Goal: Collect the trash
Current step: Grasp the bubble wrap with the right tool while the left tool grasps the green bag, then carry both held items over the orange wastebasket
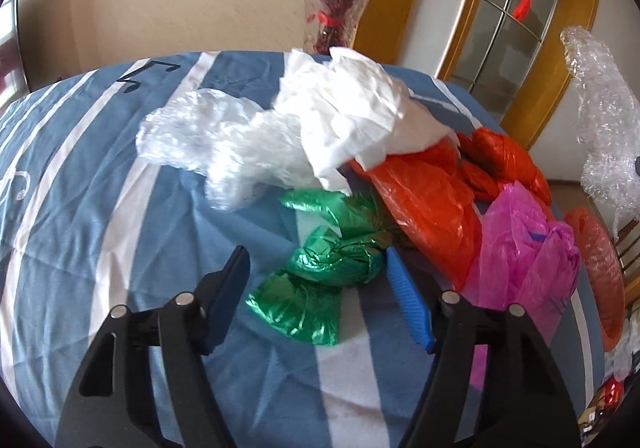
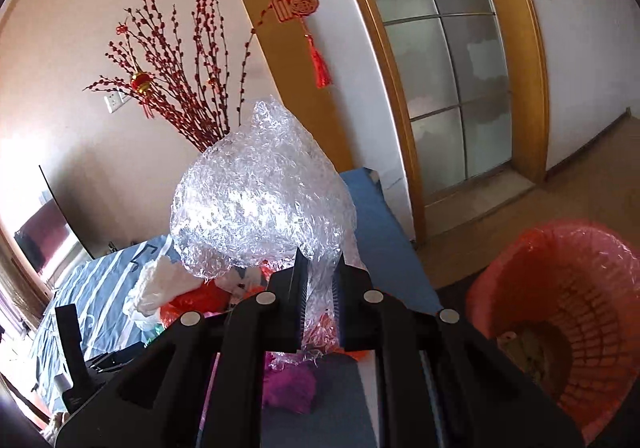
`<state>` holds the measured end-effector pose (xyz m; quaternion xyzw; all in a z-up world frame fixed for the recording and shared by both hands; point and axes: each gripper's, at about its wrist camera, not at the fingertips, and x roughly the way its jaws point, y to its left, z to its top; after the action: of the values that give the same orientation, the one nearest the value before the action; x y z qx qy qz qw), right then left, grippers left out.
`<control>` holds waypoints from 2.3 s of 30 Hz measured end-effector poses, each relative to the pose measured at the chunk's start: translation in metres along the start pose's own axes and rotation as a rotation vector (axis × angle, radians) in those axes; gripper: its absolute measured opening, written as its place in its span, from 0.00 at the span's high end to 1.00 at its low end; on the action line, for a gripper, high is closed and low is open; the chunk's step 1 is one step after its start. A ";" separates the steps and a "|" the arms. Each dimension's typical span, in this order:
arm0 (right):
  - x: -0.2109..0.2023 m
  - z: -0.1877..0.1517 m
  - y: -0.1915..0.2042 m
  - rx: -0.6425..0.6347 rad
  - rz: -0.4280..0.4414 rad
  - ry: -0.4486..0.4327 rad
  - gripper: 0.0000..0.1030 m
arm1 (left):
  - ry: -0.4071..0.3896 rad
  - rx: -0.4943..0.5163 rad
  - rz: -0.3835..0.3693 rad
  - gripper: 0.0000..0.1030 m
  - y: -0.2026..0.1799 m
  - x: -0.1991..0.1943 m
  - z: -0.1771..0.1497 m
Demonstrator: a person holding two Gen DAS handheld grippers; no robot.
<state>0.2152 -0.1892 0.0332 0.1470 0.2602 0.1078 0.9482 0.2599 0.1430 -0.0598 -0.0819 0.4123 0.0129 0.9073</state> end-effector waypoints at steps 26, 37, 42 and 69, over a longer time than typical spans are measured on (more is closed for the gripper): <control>-0.036 -0.012 -0.025 0.062 -0.026 0.002 0.88 | -0.097 0.030 -0.058 0.77 0.002 -0.064 -0.012; -0.061 -0.015 -0.036 0.073 -0.038 -0.022 0.88 | -0.159 0.081 -0.108 0.79 -0.022 -0.104 -0.025; -0.073 -0.017 -0.047 0.087 -0.056 -0.039 0.88 | -0.190 0.112 -0.163 0.79 -0.045 -0.123 -0.024; -0.122 -0.033 -0.147 0.233 -0.360 -0.111 0.88 | -0.125 0.271 -0.509 0.78 -0.241 -0.079 -0.013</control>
<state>0.1142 -0.3537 0.0128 0.2125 0.2402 -0.1024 0.9416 0.2202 -0.0934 0.0239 -0.0599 0.3198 -0.2651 0.9077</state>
